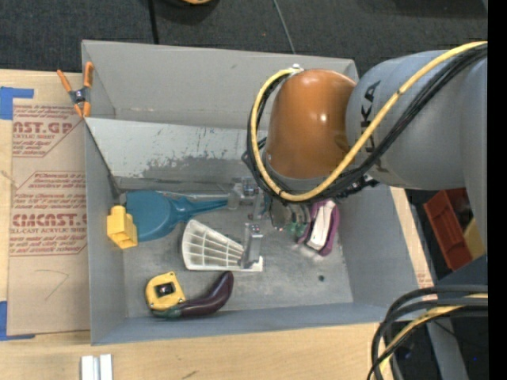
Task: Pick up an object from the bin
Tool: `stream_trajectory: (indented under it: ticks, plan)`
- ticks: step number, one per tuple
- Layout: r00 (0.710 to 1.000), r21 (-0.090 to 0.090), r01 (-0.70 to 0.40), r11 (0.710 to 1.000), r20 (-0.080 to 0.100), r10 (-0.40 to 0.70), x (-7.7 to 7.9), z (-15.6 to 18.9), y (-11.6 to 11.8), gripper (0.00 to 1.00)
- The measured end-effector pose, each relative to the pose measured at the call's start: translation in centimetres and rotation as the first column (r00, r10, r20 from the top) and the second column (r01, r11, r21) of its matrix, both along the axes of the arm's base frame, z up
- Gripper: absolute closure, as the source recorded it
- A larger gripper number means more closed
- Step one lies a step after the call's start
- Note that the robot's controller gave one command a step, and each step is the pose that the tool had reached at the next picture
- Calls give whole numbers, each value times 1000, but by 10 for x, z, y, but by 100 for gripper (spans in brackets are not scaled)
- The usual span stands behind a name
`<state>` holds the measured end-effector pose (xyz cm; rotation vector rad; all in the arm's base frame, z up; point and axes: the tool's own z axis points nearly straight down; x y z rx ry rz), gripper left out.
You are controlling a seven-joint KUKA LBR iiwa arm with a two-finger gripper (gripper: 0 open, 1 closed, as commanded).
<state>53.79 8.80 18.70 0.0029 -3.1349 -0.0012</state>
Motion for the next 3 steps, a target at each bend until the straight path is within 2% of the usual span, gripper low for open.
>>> stream_trajectory:
  ticks: [1, 2, 3]
  plan:
    - [1000, 1, 1, 1000, 8, -1, 2, 5, -1, 0]
    - [996, 2, 89, 996, 8, -89, 4, -58, -8, 0]
    - [974, 1, 228, 974, 3, -228, 15, -121, -9, 0]
